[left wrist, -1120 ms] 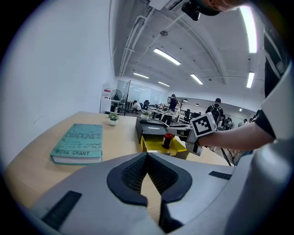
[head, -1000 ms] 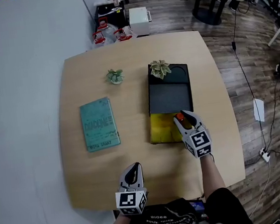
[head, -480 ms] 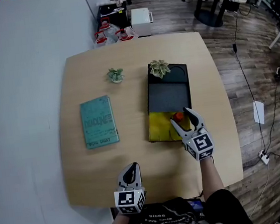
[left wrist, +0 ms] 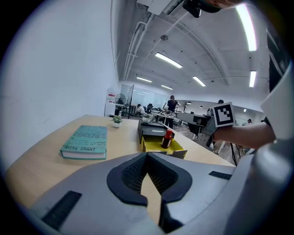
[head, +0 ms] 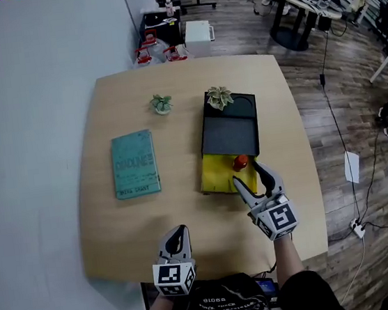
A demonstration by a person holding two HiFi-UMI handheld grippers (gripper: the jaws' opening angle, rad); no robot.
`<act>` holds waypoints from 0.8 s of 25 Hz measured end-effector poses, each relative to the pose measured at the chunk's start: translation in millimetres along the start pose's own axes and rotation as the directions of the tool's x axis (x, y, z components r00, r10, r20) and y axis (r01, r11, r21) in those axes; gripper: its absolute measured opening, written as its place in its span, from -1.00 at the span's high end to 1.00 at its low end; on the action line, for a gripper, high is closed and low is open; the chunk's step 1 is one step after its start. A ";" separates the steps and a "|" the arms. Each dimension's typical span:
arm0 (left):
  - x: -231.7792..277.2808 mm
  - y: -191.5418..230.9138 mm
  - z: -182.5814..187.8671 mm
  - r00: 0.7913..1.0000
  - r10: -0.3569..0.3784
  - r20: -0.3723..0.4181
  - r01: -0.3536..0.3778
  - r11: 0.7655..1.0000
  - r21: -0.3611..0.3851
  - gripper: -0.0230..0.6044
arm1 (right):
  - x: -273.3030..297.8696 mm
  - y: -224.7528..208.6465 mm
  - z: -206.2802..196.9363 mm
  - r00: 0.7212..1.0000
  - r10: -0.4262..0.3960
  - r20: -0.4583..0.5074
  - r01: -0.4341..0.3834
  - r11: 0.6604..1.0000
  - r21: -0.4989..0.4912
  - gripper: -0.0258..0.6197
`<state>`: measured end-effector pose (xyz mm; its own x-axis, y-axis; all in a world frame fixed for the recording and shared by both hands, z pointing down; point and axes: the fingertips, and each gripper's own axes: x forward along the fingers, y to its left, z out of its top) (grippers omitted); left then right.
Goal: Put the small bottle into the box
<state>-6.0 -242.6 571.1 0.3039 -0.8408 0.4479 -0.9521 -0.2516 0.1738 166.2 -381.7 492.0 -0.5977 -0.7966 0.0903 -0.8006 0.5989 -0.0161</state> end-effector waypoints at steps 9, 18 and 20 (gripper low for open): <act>-26.7 5.5 0.3 0.998 -0.033 0.045 0.034 0.999 -0.028 0.91 | -54.8 72.0 24.5 0.999 0.014 0.044 -0.013 1.000 -0.026 0.12; -61.4 -11.3 -4.7 0.983 -0.169 0.071 0.169 0.986 0.003 0.92 | -121.7 128.6 -2.6 0.991 -0.136 -0.011 0.136 0.989 0.062 0.14; -67.9 -10.9 -5.8 0.979 -0.187 0.086 0.188 0.982 0.001 0.92 | -134.3 137.5 -7.6 0.983 -0.182 -0.015 0.183 0.980 0.078 0.14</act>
<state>-16.1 -180.0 543.9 0.4728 -0.8170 0.3301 -0.8780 -0.4054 0.2544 136.7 -191.7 485.2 -0.4411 -0.8911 0.1065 -0.8972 0.4349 -0.0766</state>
